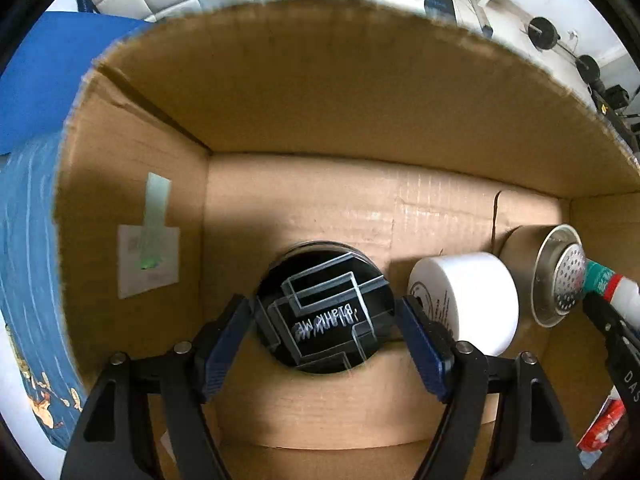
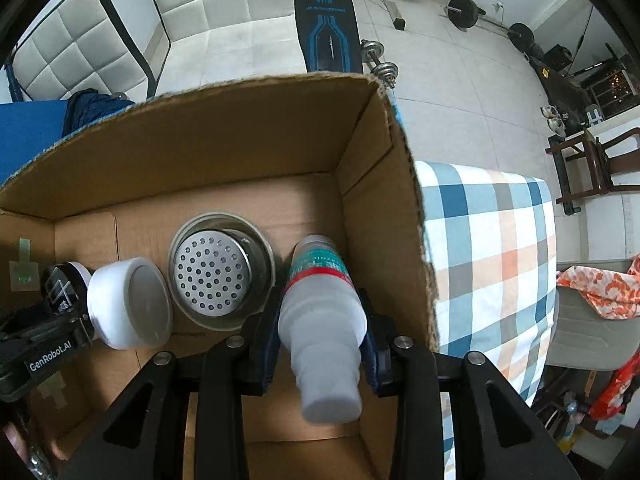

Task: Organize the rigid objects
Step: 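Carry the black tin and spray bottle into the box and release both, then withdraw both tools from the box toward the remaining items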

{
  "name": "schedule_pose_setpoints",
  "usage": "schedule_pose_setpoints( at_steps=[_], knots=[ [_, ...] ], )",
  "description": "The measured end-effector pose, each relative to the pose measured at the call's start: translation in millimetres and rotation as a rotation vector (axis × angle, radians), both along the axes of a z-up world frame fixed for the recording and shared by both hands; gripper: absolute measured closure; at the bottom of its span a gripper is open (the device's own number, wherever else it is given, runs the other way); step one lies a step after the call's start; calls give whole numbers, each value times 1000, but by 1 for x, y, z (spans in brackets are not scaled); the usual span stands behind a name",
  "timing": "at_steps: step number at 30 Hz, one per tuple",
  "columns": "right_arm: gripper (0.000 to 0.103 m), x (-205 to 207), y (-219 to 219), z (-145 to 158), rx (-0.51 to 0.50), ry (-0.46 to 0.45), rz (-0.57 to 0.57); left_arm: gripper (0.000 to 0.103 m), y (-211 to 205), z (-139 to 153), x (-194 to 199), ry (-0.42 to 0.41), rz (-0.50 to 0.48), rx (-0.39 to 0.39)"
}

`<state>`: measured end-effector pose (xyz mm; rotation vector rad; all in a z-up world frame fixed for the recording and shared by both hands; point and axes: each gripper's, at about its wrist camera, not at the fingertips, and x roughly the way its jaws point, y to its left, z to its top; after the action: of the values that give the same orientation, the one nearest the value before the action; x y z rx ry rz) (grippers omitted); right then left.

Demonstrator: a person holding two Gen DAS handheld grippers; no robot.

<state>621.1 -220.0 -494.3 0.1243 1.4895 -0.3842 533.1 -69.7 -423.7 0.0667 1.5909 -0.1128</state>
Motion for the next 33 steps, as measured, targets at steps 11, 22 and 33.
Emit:
schedule_pose_setpoints(
  at_steps=[11, 22, 33],
  knots=[
    [34, -14, 1, 18, 115, -22, 6, 2, 3, 43, -19, -88, 34, -14],
    [0, -67, 6, 48, 220, -93, 40, 2, 24, 100, -56, -172, 68, -101],
    [0, -130, 44, 73, 175, -141, 101, 2, 41, 150, -128, -297, 87, -120]
  ],
)
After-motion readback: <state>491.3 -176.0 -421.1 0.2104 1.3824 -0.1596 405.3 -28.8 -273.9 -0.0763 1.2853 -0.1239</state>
